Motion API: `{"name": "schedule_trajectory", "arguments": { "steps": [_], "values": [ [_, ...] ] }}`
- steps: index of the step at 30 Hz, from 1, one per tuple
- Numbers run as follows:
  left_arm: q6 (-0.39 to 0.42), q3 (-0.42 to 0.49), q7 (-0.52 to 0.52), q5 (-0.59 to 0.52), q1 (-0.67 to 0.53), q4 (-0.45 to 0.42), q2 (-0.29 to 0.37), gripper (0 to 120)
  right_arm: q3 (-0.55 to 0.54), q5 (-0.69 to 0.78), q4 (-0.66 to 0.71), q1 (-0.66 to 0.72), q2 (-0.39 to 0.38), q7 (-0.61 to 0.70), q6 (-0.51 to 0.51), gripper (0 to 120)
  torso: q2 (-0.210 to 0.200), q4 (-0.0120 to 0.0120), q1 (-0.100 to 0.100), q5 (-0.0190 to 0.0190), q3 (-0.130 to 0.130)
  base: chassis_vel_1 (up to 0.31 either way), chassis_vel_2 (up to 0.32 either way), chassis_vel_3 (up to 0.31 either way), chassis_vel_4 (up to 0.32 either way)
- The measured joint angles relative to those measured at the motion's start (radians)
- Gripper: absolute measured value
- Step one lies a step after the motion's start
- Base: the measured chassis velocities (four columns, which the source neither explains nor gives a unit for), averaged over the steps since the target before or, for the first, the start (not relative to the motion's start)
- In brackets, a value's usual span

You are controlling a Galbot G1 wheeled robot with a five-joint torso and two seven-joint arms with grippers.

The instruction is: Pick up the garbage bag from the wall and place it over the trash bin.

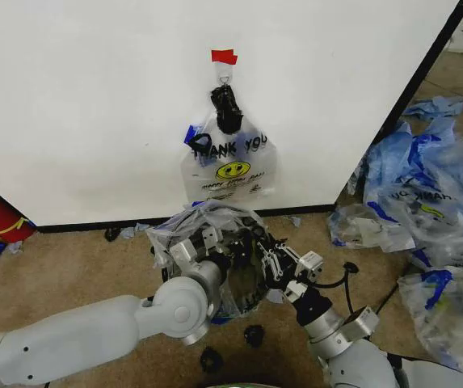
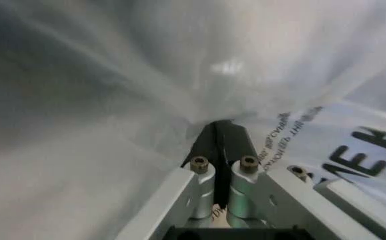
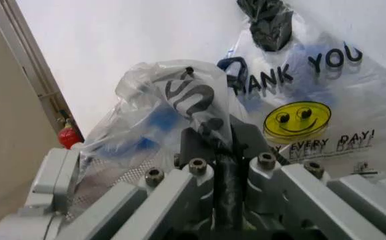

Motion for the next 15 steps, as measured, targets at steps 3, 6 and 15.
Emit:
{"name": "schedule_trajectory", "arguments": {
  "steps": [3,6,15],
  "values": [
    [-0.001,0.003,0.002,0.004,0.004,0.012,-0.010,0,0.001,-0.003,0.003,-0.004,-0.004,0.000,0.002,1,0.000,0.0000,0.000,0.0000,0.000,0.000,0.000,0.000,0.000],
    [-0.002,0.005,0.003,0.008,0.005,0.025,-0.020,0,0.002,-0.007,0.003,-0.007,-0.005,0.000,0.004,1,0.000,0.0000,0.000,0.0001,0.000,0.000,0.000,0.000,0.000],
    [-0.009,0.020,0.008,0.028,0.000,0.072,-0.056,0,0.001,-0.013,-0.002,-0.012,-0.009,-0.005,0.011,1,0.000,0.0000,0.000,0.0001,0.000,0.000,0.000,0.000,0.000]
  ]
}}
